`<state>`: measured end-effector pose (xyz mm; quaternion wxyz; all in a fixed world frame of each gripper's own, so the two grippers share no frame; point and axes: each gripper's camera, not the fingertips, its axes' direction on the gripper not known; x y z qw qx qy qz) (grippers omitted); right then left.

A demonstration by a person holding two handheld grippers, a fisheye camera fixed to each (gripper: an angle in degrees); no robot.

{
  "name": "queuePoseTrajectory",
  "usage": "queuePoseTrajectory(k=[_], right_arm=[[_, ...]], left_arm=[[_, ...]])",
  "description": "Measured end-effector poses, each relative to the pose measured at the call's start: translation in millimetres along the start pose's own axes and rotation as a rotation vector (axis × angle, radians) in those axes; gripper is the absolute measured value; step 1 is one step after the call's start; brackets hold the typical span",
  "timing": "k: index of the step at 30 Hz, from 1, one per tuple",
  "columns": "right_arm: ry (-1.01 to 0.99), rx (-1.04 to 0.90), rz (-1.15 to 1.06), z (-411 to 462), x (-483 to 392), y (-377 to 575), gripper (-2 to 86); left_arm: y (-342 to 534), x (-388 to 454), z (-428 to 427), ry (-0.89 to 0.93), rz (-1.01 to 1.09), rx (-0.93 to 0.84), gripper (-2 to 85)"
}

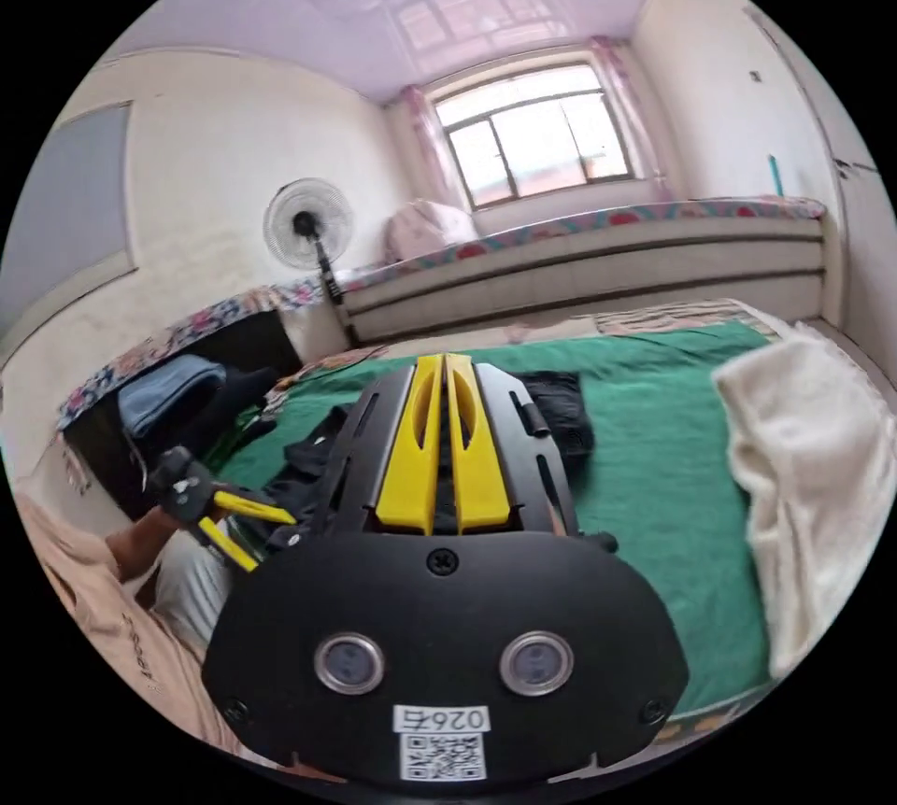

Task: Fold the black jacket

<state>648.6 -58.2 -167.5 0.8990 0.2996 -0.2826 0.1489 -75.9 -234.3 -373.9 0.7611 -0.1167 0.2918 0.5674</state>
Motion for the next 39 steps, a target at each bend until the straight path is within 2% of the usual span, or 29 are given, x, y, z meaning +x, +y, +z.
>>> queuePoseTrajectory(k=[3,5,6,8,10,13,15,18,20,22,27,31,34,36,37,39], right_arm=[[-0.365,-0.222,-0.196,66,-49,-5,-0.3],[-0.673,-0.499,-0.337,129,-98,5,1.7],[-0.702,-0.558,-0.375,142,-113,11,2.8],[-0.653,-0.767,-0.582,183,-177,42,9.6],[-0.617,-0.896,-0.762,204,-222,71,13.2],[-0.484,-1.037,-0.918,239,-267,109,9.1],[-0.404,-1.051,-0.955,253,-280,115,6.1],[-0.515,-1.032,-0.865,259,-279,94,2.2],[-0.612,-0.946,-0.751,256,-263,72,-0.1],[-0.626,-0.893,-0.683,258,-251,60,-0.6],[-0.622,-0.851,-0.641,268,-249,52,-0.9],[-0.717,-0.954,-0.664,287,-265,51,-1.2],[-0.706,-1.148,-0.766,315,-282,42,-1.3],[-0.706,-1.235,-0.754,340,-290,17,-1.3],[-0.631,-1.262,-0.769,361,-295,-8,-1.2],[-0.308,-1.178,-0.816,405,-292,-76,-0.7]], left_arm=[[-15,-8,29,-0.037,-0.04,-0.065,13.0],[-12,-7,34,-0.117,-0.018,-0.053,10.2],[-11,-7,35,-0.124,-0.014,-0.05,9.9],[-4,-11,40,-0.117,0.002,-0.034,9.1],[1,-20,44,-0.084,-0.016,-0.011,9.0],[11,-44,55,0.019,-0.06,0.035,8.9],[19,-61,62,0.098,-0.087,0.072,8.9],[38,-86,69,0.22,-0.104,0.152,10.3],[53,-106,78,0.367,-0.099,0.219,13.0],[61,-121,87,0.447,-0.114,0.275,13.4],[62,-137,121,0.421,-0.101,0.263,5.9],[54,-142,144,0.416,0.033,0.138,2.5],[55,-174,146,0.518,0.067,0.099,1.2],[51,-208,146,0.589,0.057,0.061,0.7],[45,-238,139,0.548,0.023,0.051,0.3],[33,-307,104,0.346,-0.095,0.141,-0.5]])
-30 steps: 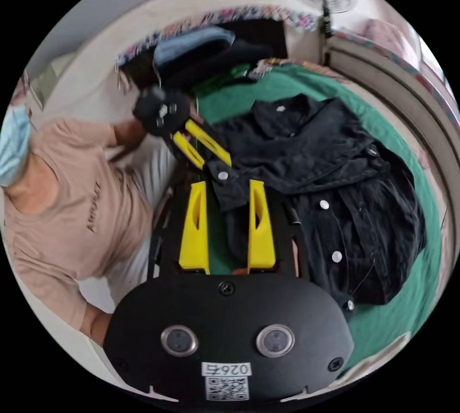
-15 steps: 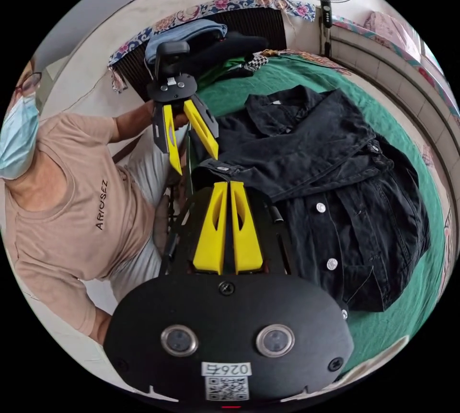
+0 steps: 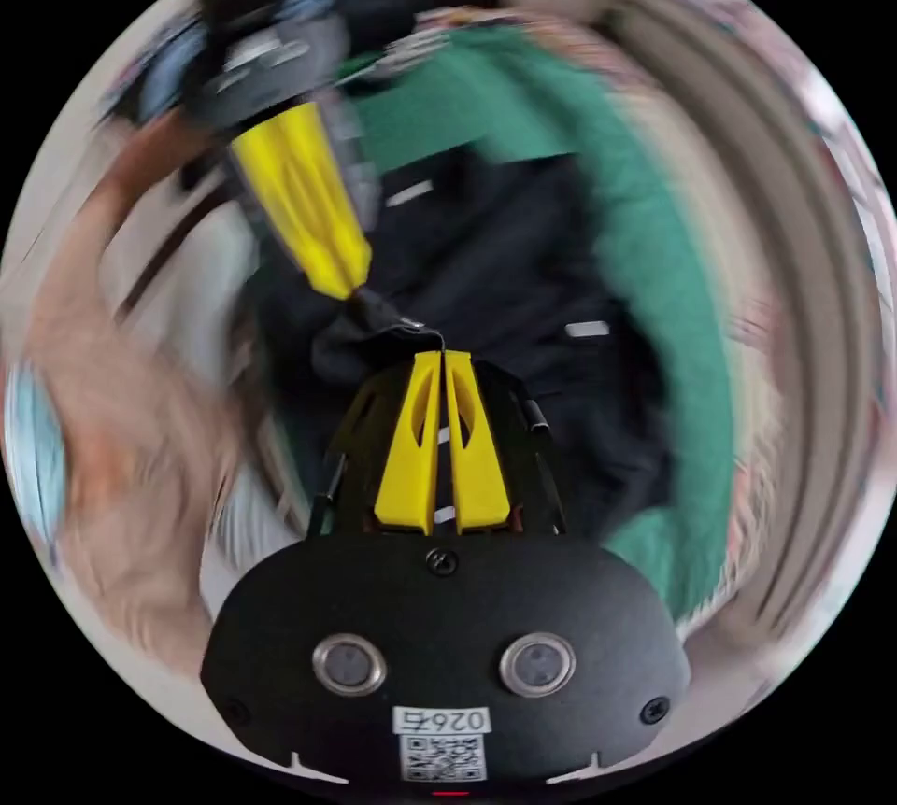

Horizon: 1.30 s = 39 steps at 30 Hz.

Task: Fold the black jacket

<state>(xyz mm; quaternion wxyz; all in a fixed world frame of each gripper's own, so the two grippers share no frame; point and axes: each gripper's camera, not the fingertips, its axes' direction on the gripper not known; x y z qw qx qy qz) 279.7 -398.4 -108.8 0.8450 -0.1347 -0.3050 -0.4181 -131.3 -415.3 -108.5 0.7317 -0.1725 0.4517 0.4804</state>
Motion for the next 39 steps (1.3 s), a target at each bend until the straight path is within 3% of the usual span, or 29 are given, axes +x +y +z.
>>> queuePoseTrajectory(k=[2,3,4,5,6,7,9,11,14,17,23,26,34,39], right_arm=[[0.388,0.273,0.502,-117,116,-14,1.9],[0.451,0.362,0.591,-146,129,-5,3.3],[0.493,0.566,0.717,-190,135,22,5.4],[0.408,0.785,0.735,-215,128,51,6.6],[0.345,0.852,0.704,-220,124,61,7.3],[0.247,0.91,0.6,-219,112,75,8.7],[0.207,0.877,0.477,-193,83,91,6.4],[0.219,0.709,0.427,-127,50,111,2.6],[0.312,0.494,0.505,-39,35,132,1.2],[0.23,0.328,0.581,31,53,138,6.0],[0.037,0.255,0.784,100,103,134,9.0],[0.142,0.26,0.746,88,90,138,-0.5],[0.083,0.471,0.518,-10,-30,243,-1.6],[0.196,0.438,0.62,-28,-107,344,-1.6]], left_arm=[[-2,-95,-120,-0.33,-0.354,0.36,-0.8],[11,-110,-145,-0.343,-0.425,0.463,-0.9],[49,-125,-179,-0.317,-0.526,0.694,-0.9],[91,-127,-187,-0.227,-0.541,0.919,-0.9],[106,-127,-183,-0.178,-0.513,0.987,-0.9],[125,-124,-168,-0.119,-0.452,0.997,-0.9],[143,-108,-124,-0.144,-0.374,0.841,-0.9],[174,-85,-48,-0.138,-0.343,0.673,-0.9],[213,-71,38,0.065,-0.376,0.611,-0.5],[226,-62,99,0.179,-0.412,0.563,2.0],[217,-35,167,0.163,-0.42,0.429,10.4],[213,-25,180,0.137,-0.392,0.395,10.9],[207,-8,170,0.104,-0.343,0.483,10.7],[180,12,179,0.117,-0.276,0.445,10.2]])
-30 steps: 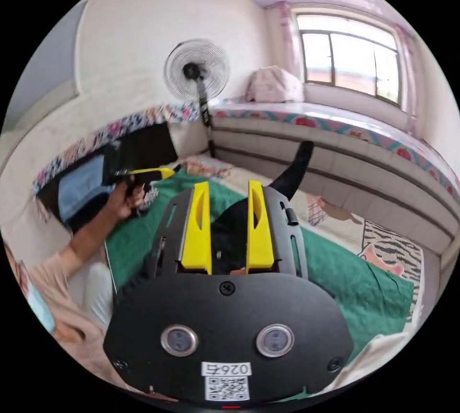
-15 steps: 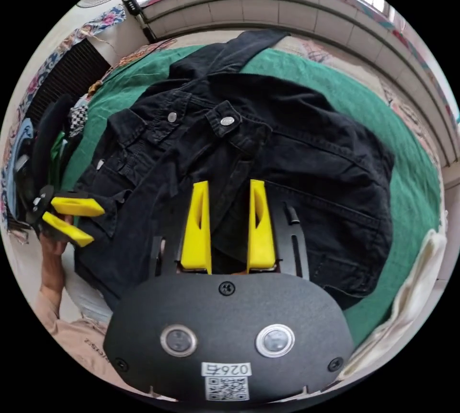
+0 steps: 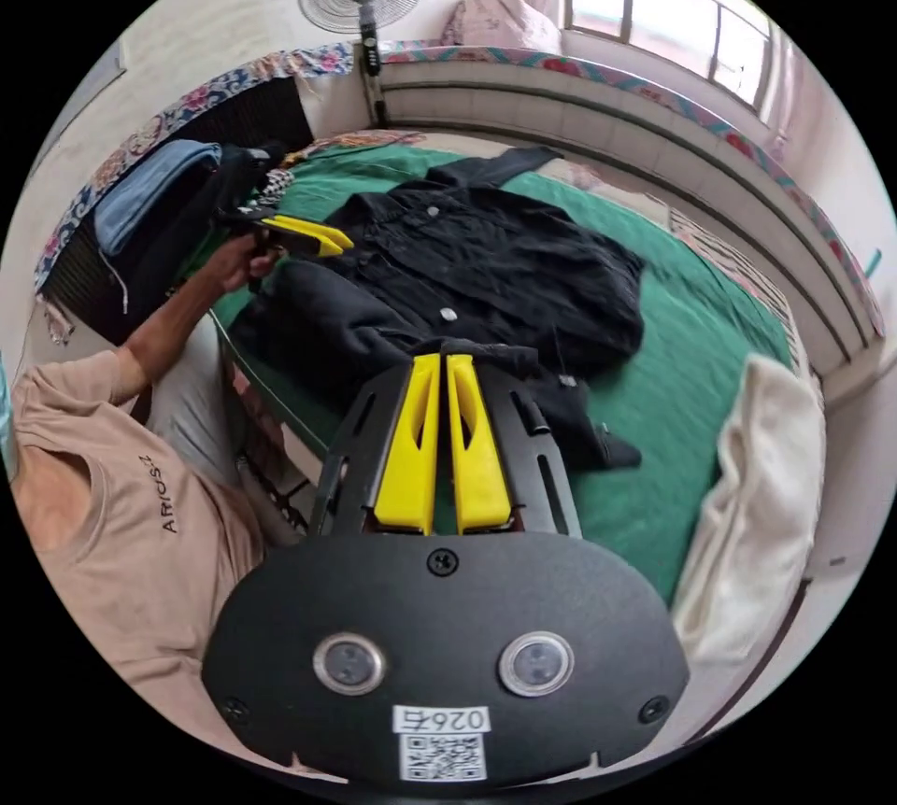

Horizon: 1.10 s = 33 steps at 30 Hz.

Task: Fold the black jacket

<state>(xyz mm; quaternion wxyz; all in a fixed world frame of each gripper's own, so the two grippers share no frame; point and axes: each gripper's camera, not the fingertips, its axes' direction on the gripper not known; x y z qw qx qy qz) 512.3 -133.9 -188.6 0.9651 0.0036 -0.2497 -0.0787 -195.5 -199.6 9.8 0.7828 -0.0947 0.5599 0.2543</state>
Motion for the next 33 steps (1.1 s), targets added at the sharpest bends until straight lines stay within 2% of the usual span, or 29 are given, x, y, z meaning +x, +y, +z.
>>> queuePoseTrajectory(k=[6,10,11,16,21,24,27,28,30,32,33], right_arm=[[0.045,-0.25,0.12,28,22,60,-0.8],[0.077,-0.423,0.149,72,38,57,0.3],[0.098,-0.437,0.128,75,35,53,0.1],[0.178,-0.471,0.119,82,39,45,0.8],[0.054,-0.428,0.257,56,62,73,2.7],[0.049,-0.352,0.287,19,57,97,0.6],[0.285,-0.275,0.313,-28,41,124,-0.5],[0.356,-0.191,0.305,-52,29,134,-0.7],[0.448,0.042,0.274,-98,-2,155,-0.9],[0.566,0.487,0.212,-162,-57,199,-1.0],[0.594,0.609,0.222,-175,-69,213,-1.0]], left_arm=[[-20,44,56,0.048,0.134,-0.217,9.8],[-14,61,120,0.01,0.181,-0.482,3.5],[-15,62,118,-0.015,0.161,-0.442,0.4],[-20,85,86,-0.002,0.162,-0.416,-0.8],[2,131,75,-0.121,0.218,-0.462,-0.9],[32,143,92,-0.196,0.211,-0.561,-1.0],[49,150,80,-0.192,0.167,-0.502,-0.9],[54,156,70,-0.204,0.179,-0.496,-0.9],[61,176,44,-0.312,0.245,-0.413,-0.8],[73,211,-11,-0.467,0.356,-0.161,-0.7],[78,219,-27,-0.489,0.371,-0.074,-0.7]])
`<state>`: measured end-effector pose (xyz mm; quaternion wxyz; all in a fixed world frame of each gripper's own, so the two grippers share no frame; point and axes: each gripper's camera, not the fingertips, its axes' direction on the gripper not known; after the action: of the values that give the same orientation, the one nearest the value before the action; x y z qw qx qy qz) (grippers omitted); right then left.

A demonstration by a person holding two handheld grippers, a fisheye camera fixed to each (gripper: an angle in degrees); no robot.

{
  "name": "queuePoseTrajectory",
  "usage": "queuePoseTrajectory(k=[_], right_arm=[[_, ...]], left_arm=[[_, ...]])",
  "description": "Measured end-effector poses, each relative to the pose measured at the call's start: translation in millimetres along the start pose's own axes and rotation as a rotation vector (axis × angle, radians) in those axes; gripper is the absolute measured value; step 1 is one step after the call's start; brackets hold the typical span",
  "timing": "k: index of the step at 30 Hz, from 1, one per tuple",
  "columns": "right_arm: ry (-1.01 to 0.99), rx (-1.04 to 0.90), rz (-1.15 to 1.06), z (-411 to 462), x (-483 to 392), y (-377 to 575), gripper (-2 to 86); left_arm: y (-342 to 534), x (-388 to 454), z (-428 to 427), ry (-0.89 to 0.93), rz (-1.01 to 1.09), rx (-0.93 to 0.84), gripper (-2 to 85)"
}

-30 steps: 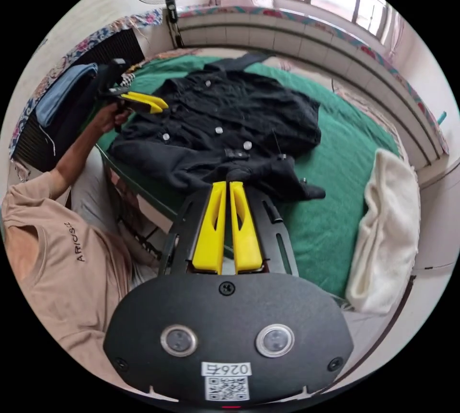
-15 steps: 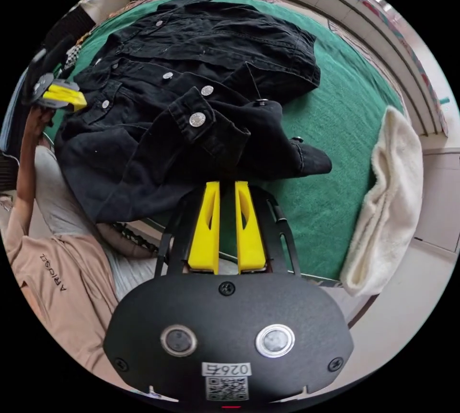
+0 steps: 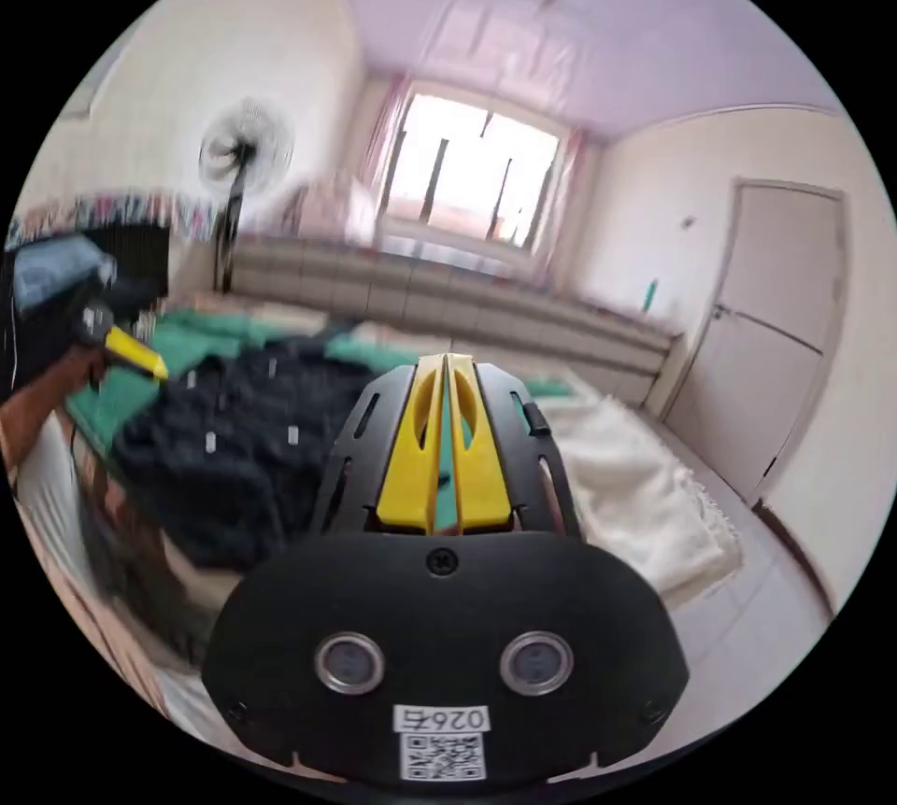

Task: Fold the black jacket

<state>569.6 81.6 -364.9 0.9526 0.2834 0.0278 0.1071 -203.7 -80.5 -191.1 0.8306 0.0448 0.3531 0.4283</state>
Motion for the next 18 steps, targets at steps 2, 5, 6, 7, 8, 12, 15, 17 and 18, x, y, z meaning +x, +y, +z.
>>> queuePoseTrajectory(k=[2,5,6,7,8,12,15,17,18], right_arm=[[0.037,0.317,0.121,-52,1,19,-1.0],[-0.135,0.108,0.028,-21,1,4,-0.9],[-0.148,0.066,0.025,-10,1,3,-0.9],[-0.158,-0.006,0.02,15,3,1,-0.9],[-0.155,-0.063,0.025,40,6,-1,-0.9],[-0.185,-0.204,0.078,133,22,-10,-1.0],[-0.288,-0.343,0.146,232,38,-22,-0.9],[-0.316,-0.46,0.215,319,48,-29,-0.7],[-0.311,-0.487,0.225,340,50,-29,-0.6]], left_arm=[[37,-7,-59,-0.091,-0.137,0.408,-0.7],[74,-51,-82,0.136,-0.297,0.645,-0.8],[79,-61,-81,0.195,-0.323,0.65,-0.8],[91,-78,-76,0.29,-0.354,0.671,-0.7],[104,-92,-69,0.34,-0.395,0.707,-0.5],[114,-148,-39,0.382,-0.548,0.656,3.1],[91,-198,-11,0.269,-0.584,0.479,10.2],[63,-233,19,0.101,-0.578,0.292,14.3],[56,-241,28,0.073,-0.576,0.256,14.7]])
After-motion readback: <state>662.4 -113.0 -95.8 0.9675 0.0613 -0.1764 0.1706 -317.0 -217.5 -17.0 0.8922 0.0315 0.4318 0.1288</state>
